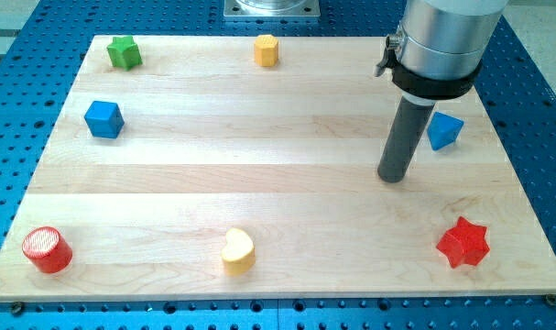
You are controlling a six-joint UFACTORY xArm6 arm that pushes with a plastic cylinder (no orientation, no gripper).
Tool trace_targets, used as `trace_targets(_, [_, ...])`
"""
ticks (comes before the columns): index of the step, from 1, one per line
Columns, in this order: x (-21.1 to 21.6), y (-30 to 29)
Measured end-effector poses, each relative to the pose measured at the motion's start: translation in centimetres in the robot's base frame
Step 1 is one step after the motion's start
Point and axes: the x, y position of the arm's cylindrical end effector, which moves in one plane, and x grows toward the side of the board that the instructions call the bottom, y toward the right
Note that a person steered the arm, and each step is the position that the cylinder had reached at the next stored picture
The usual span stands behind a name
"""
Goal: Slide the arm to the bottom right of the blue triangle
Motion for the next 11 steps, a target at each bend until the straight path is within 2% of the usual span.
trace_targets(8, [0.1, 1.2])
trace_targets(9, [0.1, 3.1])
trace_targets(11, [0.5, 13.6])
